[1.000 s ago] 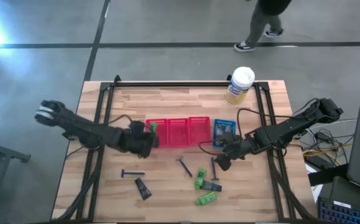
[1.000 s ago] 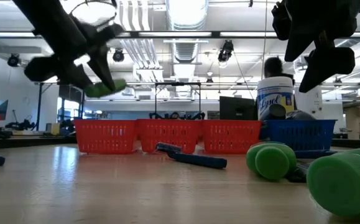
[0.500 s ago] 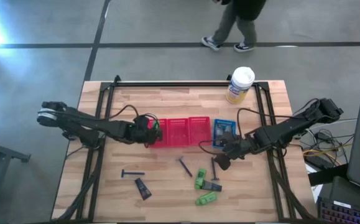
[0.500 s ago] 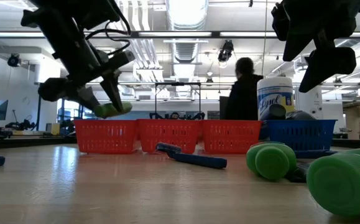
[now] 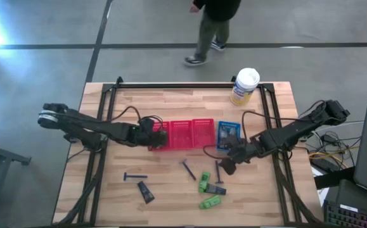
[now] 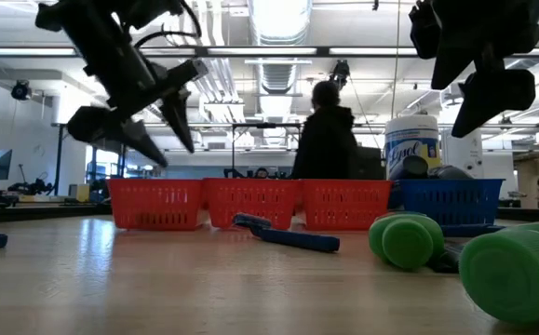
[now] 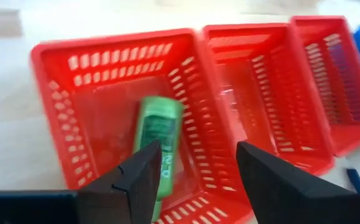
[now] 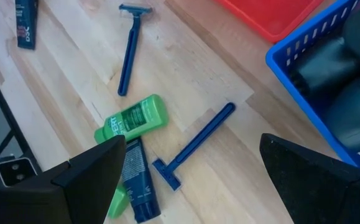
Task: Pick & Place Travel size toiletries
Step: Put the blue razor into the middle red bin
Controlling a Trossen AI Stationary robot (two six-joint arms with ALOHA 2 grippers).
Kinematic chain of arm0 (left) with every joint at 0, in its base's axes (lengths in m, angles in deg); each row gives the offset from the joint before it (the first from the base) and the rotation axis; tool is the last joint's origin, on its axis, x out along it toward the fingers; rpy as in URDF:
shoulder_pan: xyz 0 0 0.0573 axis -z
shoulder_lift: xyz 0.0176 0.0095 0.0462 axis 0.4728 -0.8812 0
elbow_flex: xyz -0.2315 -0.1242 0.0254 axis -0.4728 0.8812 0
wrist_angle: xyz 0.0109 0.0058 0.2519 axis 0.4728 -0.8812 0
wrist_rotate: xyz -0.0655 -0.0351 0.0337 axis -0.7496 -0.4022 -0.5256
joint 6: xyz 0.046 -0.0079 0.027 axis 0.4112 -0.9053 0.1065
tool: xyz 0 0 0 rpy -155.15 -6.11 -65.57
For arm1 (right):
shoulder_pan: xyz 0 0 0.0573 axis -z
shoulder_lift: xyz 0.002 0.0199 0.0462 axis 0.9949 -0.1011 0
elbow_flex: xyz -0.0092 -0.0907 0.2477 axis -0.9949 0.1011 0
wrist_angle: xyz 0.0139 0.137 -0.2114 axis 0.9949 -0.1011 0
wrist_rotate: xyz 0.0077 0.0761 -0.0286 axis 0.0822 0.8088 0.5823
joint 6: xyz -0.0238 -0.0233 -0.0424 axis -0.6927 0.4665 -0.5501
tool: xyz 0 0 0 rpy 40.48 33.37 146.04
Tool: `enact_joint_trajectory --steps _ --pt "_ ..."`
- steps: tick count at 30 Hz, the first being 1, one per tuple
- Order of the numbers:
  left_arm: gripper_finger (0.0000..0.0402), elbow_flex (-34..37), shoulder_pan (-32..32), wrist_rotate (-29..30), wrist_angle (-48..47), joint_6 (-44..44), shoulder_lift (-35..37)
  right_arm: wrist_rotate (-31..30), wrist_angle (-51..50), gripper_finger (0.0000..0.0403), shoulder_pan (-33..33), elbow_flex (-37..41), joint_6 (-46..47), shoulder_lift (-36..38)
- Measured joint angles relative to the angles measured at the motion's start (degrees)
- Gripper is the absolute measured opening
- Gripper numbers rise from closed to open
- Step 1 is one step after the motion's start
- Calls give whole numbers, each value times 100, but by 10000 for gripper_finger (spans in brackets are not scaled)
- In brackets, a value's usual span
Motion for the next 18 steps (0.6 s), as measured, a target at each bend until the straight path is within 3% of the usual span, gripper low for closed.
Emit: enact_joint_trajectory --steps 4,7,9,14,18 --pt "211 -245 183 -144 527 1760 0 27 -1 368 -106 0 -9 0" --pt "211 -377 525 -755 1306 3658 0 117 2 368 -174 0 -2 0" --pt "211 -415 810 -1080 1698 4452 -18 151 1 368 -181 0 26 2" --pt "211 -450 1373 -1147 1465 4539 -74 146 10 368 -178 0 349 2" --pt "210 -448 1982 -1443 551 4707 -75 149 34 368 -180 0 597 2"
